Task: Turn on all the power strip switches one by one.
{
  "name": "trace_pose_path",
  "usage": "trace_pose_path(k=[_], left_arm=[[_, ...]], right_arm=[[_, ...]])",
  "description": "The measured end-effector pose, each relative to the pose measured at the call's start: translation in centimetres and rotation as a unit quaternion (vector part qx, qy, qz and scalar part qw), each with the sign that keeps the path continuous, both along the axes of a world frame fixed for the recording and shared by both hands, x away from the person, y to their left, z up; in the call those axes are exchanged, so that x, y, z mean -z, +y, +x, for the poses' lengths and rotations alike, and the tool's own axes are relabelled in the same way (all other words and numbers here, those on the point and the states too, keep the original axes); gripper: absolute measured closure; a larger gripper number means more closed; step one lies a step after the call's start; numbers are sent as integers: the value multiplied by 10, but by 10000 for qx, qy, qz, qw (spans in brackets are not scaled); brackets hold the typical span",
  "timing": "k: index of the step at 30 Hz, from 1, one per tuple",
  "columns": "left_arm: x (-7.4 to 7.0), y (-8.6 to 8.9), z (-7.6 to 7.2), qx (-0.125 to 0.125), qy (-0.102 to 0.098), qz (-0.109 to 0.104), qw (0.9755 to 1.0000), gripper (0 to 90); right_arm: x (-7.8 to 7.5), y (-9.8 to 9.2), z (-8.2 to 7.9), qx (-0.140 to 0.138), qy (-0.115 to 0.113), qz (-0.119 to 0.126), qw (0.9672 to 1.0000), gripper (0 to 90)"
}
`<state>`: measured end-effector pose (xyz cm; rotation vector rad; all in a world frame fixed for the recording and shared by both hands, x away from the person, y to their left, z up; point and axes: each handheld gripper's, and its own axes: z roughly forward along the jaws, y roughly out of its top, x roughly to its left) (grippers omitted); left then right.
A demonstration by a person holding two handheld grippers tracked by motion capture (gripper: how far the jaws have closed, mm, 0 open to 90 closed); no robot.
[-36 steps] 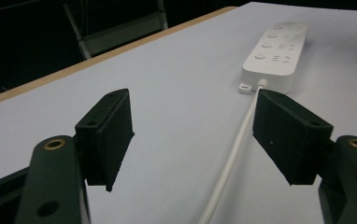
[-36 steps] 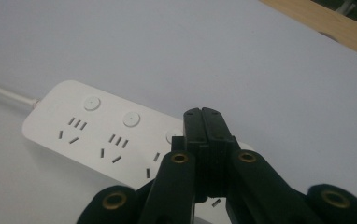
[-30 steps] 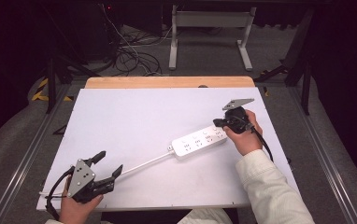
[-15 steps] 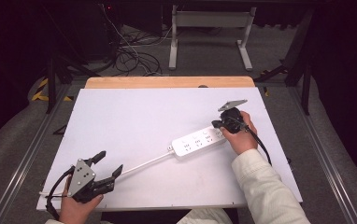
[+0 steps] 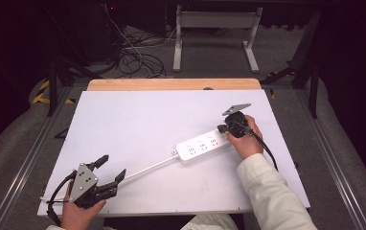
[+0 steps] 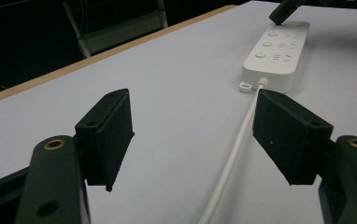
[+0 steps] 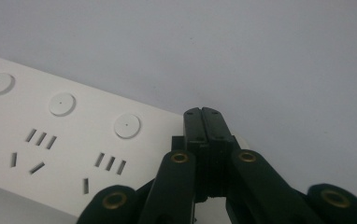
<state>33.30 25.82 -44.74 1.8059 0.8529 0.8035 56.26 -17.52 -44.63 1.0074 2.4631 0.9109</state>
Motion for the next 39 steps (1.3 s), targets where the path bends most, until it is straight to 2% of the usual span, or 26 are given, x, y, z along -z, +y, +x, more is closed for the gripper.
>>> trace_pose_path(k=[7, 13, 31, 35, 39], left_arm=[[0, 0, 0, 0, -1, 3, 10000, 290], [0, -1, 0, 6, -3, 5, 10000, 290], [0, 0, -1, 23, -26, 23, 10000, 290], [0, -1, -2, 34, -26, 18, 10000, 290], [0, -1, -2, 39, -21, 15, 10000, 290]], right_arm=[[2, -1, -1, 4, -36, 40, 10000, 900], [3, -1, -1, 14, 34, 170, 9998, 900], [5, 0, 0, 154, 114, 189, 9996, 900], [6, -3, 1, 224, 217, 358, 9989, 900], [5, -1, 1, 262, 218, 274, 9990, 900]])
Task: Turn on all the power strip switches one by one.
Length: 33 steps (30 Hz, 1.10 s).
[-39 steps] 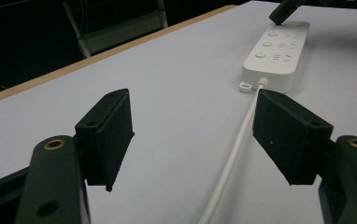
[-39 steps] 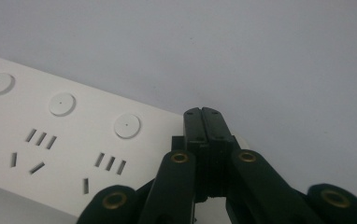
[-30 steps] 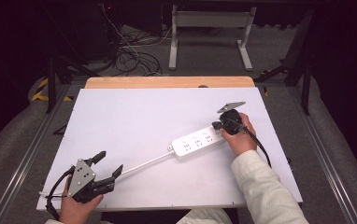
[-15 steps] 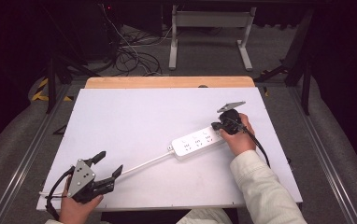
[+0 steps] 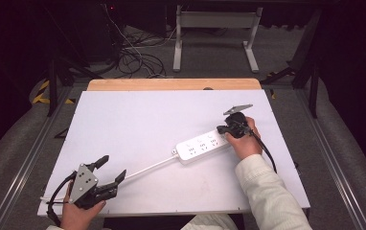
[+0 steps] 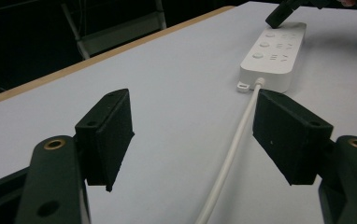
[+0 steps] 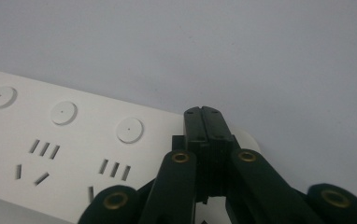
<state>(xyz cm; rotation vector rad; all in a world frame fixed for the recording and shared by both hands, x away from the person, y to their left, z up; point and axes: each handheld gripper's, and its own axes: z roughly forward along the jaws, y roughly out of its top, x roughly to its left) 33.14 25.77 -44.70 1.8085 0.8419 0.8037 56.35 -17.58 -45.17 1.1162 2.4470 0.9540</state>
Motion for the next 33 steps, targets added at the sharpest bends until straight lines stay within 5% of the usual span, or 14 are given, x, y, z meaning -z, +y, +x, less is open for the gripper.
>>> trace_pose_path(k=[9, 14, 19, 25, 33], left_arm=[[-1, 0, -1, 23, -33, 36, 10000, 290], [0, 0, 0, -1, -10, -3, 10000, 290], [0, 0, 2, 2, 11, 1, 10000, 290], [0, 0, 1, -8, 8, -3, 10000, 290], [0, 0, 2, -18, 14, -14, 10000, 290]], right_arm=[[1, 2, 0, 99, 13, -14, 9999, 900], [-5, 11, -2, 6, -140, -370, 9992, 900], [-21, 12, -11, -195, -439, 19, 9988, 900], [-35, 19, -17, -417, -381, 57, 9984, 900], [-26, 26, -17, -539, -248, 70, 9982, 900]])
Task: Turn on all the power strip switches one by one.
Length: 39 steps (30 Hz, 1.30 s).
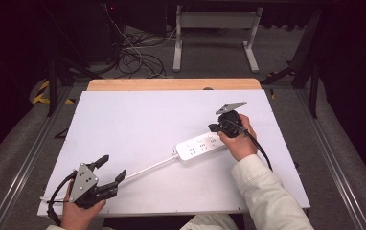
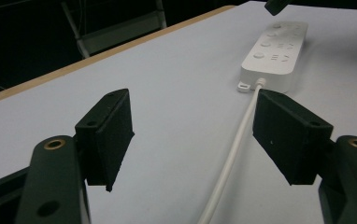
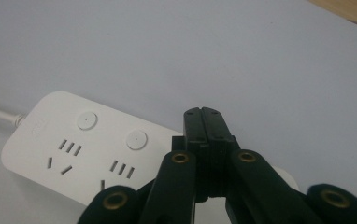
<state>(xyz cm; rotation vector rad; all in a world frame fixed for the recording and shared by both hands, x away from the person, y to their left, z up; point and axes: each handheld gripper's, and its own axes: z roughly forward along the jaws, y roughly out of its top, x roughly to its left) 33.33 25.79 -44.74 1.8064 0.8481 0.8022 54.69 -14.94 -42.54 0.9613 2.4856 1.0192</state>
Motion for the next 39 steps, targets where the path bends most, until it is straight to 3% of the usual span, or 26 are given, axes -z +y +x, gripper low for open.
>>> trace_pose_path(k=[21, 39], left_arm=[[0, 0, -1, 6, -8, 2, 10000, 290], [-1, 0, -2, 7, -21, 24, 10000, 290]], right_arm=[[22, 5, 0, 9, 103, -163, 9998, 900], [26, 3, 2, 27, 164, -15, 9999, 900]])
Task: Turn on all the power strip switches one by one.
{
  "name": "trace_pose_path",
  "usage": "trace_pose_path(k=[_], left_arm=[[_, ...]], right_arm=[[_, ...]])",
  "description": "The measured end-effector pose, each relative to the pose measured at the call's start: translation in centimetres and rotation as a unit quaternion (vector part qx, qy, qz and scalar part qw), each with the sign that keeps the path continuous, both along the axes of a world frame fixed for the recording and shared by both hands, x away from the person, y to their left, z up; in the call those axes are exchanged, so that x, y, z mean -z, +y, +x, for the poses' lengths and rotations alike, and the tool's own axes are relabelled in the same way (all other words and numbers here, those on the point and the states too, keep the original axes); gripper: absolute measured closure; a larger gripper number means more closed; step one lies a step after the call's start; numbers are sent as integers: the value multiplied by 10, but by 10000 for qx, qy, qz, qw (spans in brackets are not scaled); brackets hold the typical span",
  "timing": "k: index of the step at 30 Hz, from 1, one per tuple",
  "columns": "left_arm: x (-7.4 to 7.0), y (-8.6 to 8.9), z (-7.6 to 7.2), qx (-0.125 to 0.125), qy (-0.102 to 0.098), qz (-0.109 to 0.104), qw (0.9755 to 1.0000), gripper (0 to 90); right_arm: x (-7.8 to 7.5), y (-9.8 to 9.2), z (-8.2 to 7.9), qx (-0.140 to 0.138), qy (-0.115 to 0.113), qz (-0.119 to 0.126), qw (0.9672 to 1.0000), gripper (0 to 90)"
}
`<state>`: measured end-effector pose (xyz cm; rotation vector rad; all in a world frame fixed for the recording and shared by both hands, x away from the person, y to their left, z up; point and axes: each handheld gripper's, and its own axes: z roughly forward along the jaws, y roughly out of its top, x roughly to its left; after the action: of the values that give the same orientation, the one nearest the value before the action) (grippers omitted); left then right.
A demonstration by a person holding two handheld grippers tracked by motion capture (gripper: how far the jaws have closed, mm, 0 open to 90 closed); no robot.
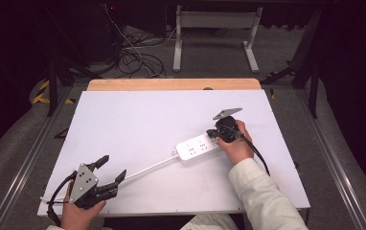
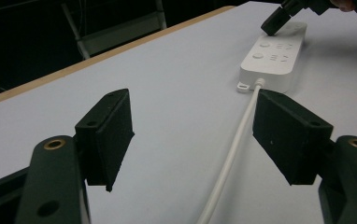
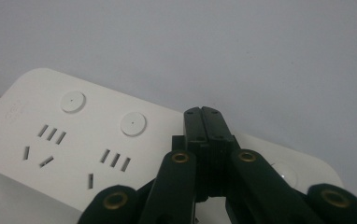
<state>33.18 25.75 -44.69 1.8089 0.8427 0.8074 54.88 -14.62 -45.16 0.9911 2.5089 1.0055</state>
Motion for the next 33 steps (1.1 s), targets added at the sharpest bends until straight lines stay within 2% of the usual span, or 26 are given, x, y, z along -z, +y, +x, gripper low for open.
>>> trace_pose_path(k=[9, 30, 33], left_arm=[[0, 0, 0, 8, -1, -6, 10000, 290], [0, 0, -1, 20, -8, 9, 10000, 290], [0, -1, -1, 20, 3, 6, 10000, 290]], right_arm=[[1, 0, 0, 80, 71, 10, 9999, 900], [2, 3, -2, 166, 2, -67, 9998, 900], [1, 3, 0, 162, 85, -16, 9998, 900]])
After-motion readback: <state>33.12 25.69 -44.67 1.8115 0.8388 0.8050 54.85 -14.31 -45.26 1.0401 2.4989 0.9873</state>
